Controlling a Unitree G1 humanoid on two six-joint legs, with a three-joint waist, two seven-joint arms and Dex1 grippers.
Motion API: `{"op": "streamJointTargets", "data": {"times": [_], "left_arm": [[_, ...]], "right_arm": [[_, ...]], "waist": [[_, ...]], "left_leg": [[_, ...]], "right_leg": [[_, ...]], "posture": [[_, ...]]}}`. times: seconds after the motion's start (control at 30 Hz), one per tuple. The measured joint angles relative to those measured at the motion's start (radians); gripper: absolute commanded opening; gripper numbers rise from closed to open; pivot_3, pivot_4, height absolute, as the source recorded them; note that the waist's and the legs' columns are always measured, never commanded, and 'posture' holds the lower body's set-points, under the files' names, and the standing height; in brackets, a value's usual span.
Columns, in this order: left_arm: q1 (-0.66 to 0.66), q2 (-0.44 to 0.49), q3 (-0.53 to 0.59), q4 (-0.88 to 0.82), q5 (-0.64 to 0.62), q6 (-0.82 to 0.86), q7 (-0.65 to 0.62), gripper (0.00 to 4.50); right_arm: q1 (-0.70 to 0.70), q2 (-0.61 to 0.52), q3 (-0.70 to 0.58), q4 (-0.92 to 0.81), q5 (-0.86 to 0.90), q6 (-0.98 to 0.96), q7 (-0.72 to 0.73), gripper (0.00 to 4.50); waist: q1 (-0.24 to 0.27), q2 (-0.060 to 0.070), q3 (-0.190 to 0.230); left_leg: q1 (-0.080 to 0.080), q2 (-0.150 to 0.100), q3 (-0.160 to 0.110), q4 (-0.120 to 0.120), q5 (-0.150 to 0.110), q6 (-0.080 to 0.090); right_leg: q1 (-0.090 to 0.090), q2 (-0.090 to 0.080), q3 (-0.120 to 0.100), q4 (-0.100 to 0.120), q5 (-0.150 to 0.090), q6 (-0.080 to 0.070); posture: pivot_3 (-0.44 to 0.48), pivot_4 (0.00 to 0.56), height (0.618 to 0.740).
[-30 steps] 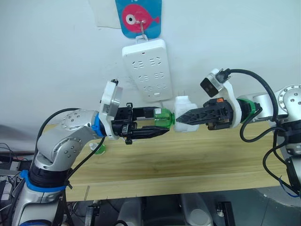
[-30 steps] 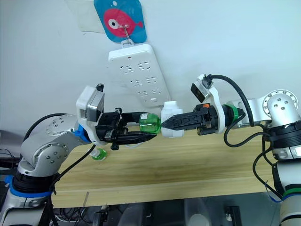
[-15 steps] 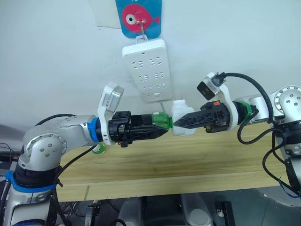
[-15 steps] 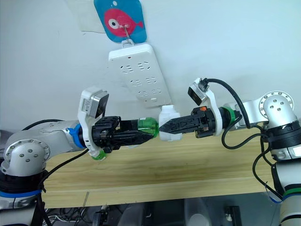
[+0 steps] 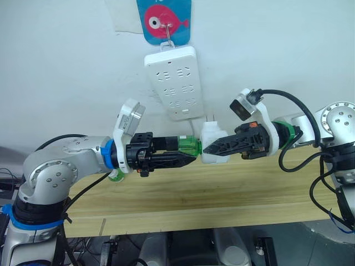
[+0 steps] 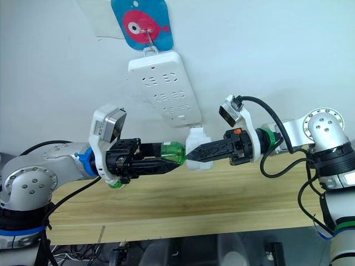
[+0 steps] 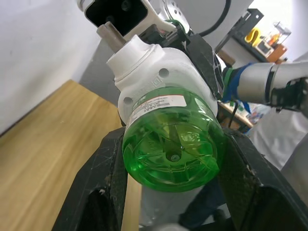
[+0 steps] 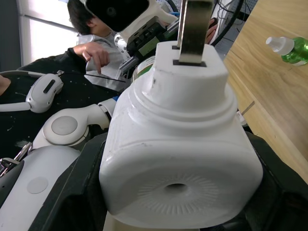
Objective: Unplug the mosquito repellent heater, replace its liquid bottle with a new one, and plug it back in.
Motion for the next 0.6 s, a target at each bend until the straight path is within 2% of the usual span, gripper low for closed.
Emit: {"op": "streamJointTargets", "data": {"times": [0.17,0.23,0.4,0.6], "left_arm": [[-0.001,-0.008,0.043,0.034,0.061,-0.061,-0.009,4.07],[0.001,-0.017,0.044,0.035,0.086,-0.085,-0.015,4.48],[0.005,-0.036,0.044,0.031,0.156,-0.160,-0.056,4.48],[0.008,-0.078,0.046,0.028,0.312,-0.369,-0.148,4.48]], "right_arm": [[0.020,-0.005,0.017,-0.004,-0.014,0.023,-0.007,3.20],[0.025,-0.004,0.019,-0.005,-0.018,0.027,-0.008,3.20],[0.025,-0.002,0.019,-0.003,-0.019,0.027,-0.008,3.20],[0.025,0.003,0.015,0.015,-0.019,0.027,-0.012,3.20]], "waist": [[0.003,0.000,0.000],[0.003,0.000,0.000],[0.005,0.000,0.000],[0.015,0.000,0.000]], "left_leg": [[0.000,0.000,0.000,0.000,0.000,0.000],[0.000,0.000,0.000,0.000,0.000,0.000],[0.000,0.000,0.000,-0.001,0.000,0.000],[0.000,0.000,0.000,-0.001,0.001,-0.001]], "right_leg": [[0.000,-0.001,0.000,0.000,0.000,0.000],[0.000,-0.001,0.000,0.000,0.000,0.000],[0.000,-0.002,0.000,-0.001,0.000,0.000],[0.000,-0.002,0.000,-0.002,0.000,0.000]], "posture": [[-0.158,0.327,0.740],[-0.159,0.326,0.740],[-0.157,0.319,0.740],[-0.153,0.309,0.740]]}}
